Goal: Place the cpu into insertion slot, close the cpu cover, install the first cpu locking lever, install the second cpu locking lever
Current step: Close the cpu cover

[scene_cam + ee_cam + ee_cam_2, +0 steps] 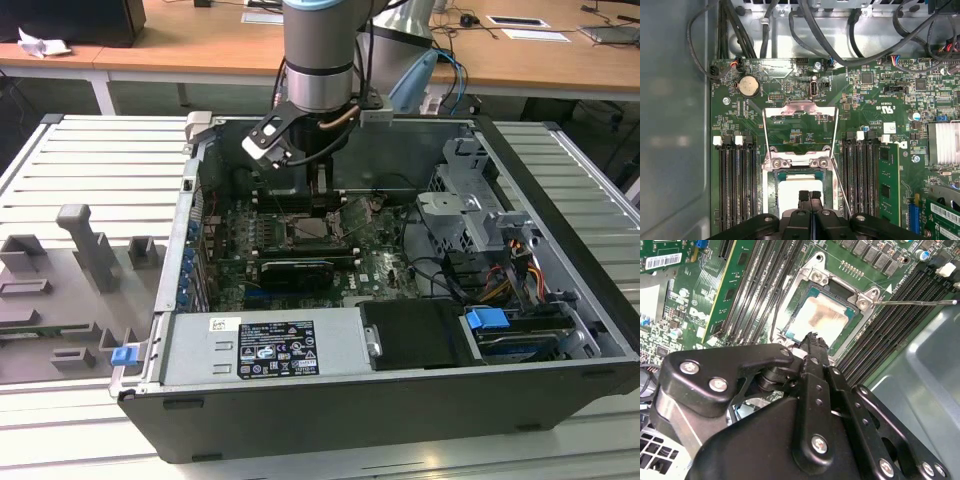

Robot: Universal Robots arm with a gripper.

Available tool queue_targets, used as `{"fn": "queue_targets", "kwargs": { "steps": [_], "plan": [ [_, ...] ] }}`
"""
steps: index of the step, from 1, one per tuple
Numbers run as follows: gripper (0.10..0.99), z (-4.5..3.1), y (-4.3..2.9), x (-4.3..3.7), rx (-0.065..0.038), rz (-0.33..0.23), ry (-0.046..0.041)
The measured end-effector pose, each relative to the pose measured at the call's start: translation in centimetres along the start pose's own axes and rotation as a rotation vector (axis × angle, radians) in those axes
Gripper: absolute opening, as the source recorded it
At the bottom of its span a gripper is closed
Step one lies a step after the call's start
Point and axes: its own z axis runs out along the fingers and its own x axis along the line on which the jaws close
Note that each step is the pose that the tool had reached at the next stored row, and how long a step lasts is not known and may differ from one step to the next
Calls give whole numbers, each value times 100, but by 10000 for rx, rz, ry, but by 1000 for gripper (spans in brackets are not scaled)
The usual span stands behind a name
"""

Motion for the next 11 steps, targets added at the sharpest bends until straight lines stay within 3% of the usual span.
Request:
{"fn": "queue_targets", "kwargs": {
  "steps": [4,11],
  "plan": [
    [106,2,59,1,1,-1,-2],
    [106,-58,69,1,0,-1,0]
  ]
}}
